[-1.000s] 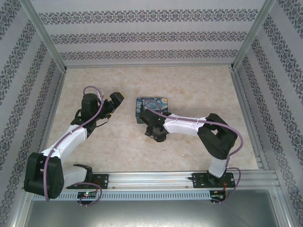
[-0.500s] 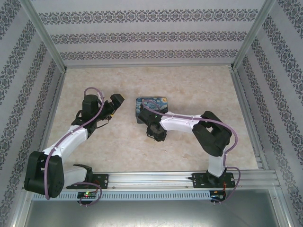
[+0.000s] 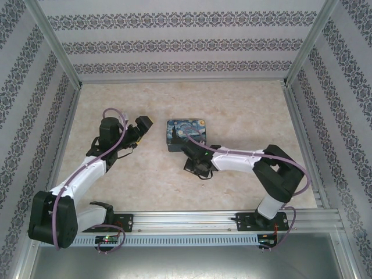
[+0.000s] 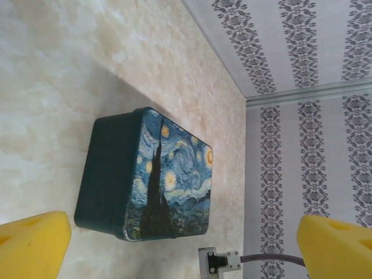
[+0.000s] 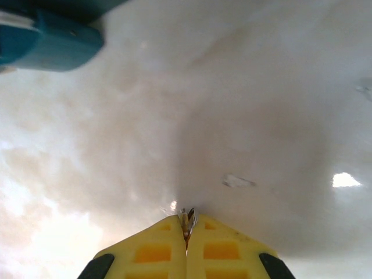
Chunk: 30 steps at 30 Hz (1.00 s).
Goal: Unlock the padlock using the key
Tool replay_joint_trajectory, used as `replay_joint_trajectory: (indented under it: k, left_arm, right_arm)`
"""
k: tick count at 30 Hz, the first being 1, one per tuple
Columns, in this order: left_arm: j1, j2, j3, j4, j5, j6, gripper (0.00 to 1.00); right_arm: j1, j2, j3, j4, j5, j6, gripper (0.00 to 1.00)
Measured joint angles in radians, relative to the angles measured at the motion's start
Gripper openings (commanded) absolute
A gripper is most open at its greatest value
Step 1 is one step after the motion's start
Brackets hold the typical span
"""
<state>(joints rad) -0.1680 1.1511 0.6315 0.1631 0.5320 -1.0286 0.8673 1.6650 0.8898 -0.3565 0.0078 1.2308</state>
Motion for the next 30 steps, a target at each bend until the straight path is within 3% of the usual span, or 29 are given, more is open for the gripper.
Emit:
replay_joint_trajectory:
  k: [8,13,17,22,30]
  left_arm:
    - [-0.016,-0.064,0.000,0.001,0.061,-0.020,1.00]
    - [-0.087,-0.080,0.003,0.002,0.085,-0.030,0.98]
    - [-0.162,-0.033,0.037,0.018,0.116,-0.026,0.89]
    - [-0.227,0.103,0.070,0.128,0.145,-0.048,0.68]
    - [-0.302,0.302,0.149,0.254,0.175,-0.106,0.52]
  right_arm:
    - [-0.089,-0.247,-0.142,0.174,-0.099,-0.146,0.00]
    - [-0.231,-0.420,-0.196,0.315,-0.301,-0.330,0.00]
    - [-0.367,-0.523,-0.214,0.378,-0.507,-0.453,0.00]
    - [-0.525,-0.593,-0.278,0.456,-0.696,-0.496,0.00]
    - [-0.551,-0.619,-0.301,0.515,-0.871,-0.496,0.00]
